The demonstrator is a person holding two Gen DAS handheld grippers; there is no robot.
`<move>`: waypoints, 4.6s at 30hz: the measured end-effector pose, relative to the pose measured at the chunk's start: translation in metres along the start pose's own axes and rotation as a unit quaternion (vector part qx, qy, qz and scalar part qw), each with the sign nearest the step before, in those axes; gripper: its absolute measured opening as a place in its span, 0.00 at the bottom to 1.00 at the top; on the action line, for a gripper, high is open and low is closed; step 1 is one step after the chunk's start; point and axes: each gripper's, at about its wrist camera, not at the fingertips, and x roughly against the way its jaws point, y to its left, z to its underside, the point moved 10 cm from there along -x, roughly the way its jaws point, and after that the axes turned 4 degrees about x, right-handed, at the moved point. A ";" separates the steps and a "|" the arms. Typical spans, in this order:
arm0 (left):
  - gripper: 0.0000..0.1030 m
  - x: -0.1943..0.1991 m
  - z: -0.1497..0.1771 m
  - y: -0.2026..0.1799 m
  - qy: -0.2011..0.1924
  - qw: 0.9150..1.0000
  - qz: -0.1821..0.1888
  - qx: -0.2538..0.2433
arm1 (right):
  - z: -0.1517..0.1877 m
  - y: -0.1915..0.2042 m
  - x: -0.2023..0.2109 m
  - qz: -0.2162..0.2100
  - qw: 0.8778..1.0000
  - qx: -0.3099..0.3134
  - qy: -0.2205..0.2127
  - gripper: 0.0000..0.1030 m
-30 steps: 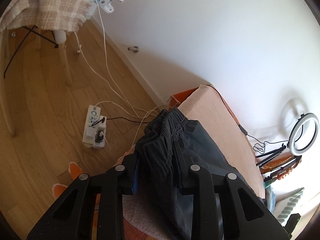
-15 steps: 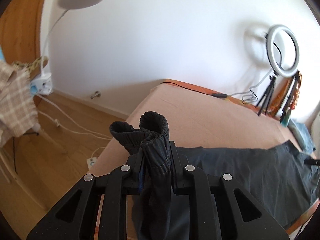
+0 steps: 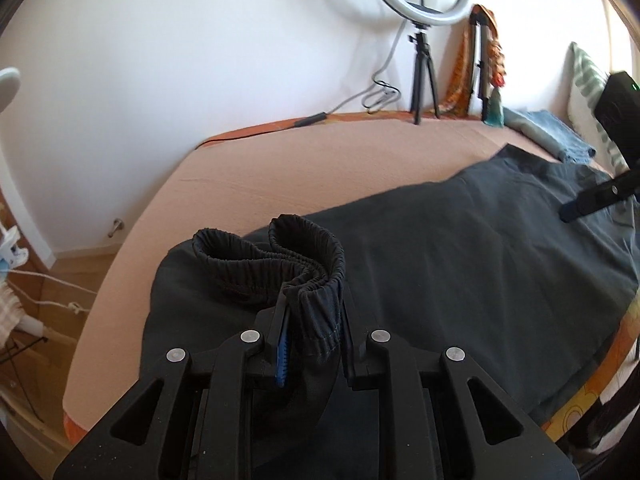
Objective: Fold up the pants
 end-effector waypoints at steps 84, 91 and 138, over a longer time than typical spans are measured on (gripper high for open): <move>0.38 0.092 0.022 -0.014 -0.019 0.986 0.117 0.115 | -0.032 0.038 -0.017 -0.042 0.996 -0.078 -0.005 0.15; 0.54 0.087 0.004 -0.056 -0.022 0.986 0.140 0.089 | -0.013 -0.002 0.042 -0.002 0.995 -0.097 -0.028 0.15; 0.60 0.039 -0.009 -0.204 0.060 0.972 0.225 0.017 | 0.087 -0.258 0.293 0.255 0.943 -0.209 -0.055 0.16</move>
